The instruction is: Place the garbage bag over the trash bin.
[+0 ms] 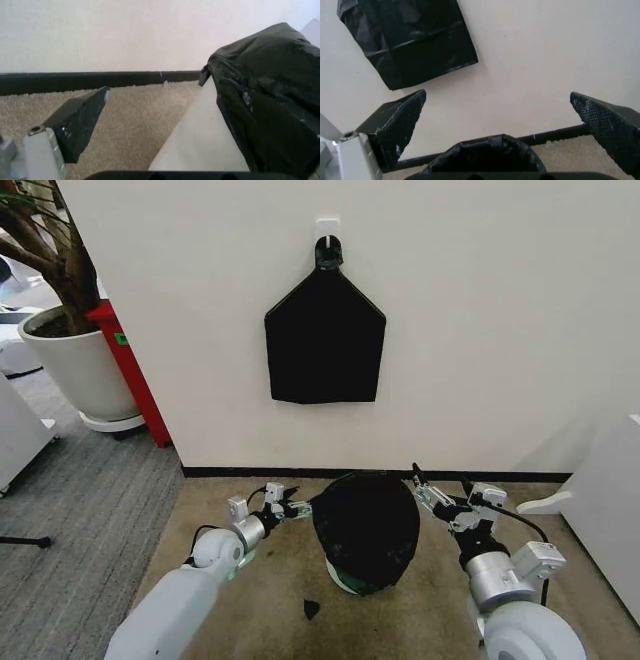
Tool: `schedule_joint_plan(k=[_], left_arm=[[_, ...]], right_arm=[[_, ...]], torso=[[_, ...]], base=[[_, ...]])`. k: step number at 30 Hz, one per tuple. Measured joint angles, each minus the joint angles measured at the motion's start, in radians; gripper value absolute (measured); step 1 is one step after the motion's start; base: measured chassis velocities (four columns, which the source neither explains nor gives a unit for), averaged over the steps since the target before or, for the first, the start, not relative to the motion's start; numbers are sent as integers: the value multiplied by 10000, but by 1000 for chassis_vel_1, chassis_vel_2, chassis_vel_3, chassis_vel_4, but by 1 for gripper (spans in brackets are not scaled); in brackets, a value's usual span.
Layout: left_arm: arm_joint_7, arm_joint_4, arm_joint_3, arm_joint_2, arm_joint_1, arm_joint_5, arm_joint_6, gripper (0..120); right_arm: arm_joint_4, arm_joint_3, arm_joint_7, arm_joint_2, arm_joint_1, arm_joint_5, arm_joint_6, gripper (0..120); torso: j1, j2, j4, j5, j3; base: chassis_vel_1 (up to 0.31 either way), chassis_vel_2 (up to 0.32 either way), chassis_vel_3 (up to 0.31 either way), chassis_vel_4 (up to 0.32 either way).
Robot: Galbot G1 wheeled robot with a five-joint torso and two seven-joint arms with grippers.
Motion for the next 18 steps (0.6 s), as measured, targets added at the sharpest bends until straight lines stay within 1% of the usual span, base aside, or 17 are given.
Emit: schedule_joint_plan(k=[3, 8, 11, 15, 16, 18], left_arm=[[-1, -89, 0, 29, 53, 4, -3, 100], [-156, -706, -8, 225, 205, -110, 32, 100], [-216, -852, -34, 253, 227, -171, 99, 100], [-265, -1182, -194, 334, 302, -261, 213, 100], [-270, -1338, -303, 408, 349, -319, 263, 100], [-266, -1402, -367, 449, 372, -341, 280, 100]], right_arm=[[8, -34, -4, 2, -2, 0, -2, 100], [19, -107, -18, 16, 7, -13, -8, 100], [26, -139, -21, 32, 7, -24, -9, 100], [36, -151, -24, 40, -6, -43, -12, 100], [40, -151, -24, 38, -14, -46, -13, 100], [42, -148, -25, 35, -14, -47, -13, 100]], torso=[[0, -1, -1, -3, 1], [2, -8, -6, -6, 8], [2, -8, -8, -6, 8], [2, -9, -9, -4, 9], [2, -9, -5, -3, 8], [2, -9, -5, -3, 7]], base=[[0, 0, 0, 0], [0, 0, 0, 0], [0, 0, 0, 0], [0, 0, 0, 0], [0, 0, 0, 0], [0, 0, 0, 0]])
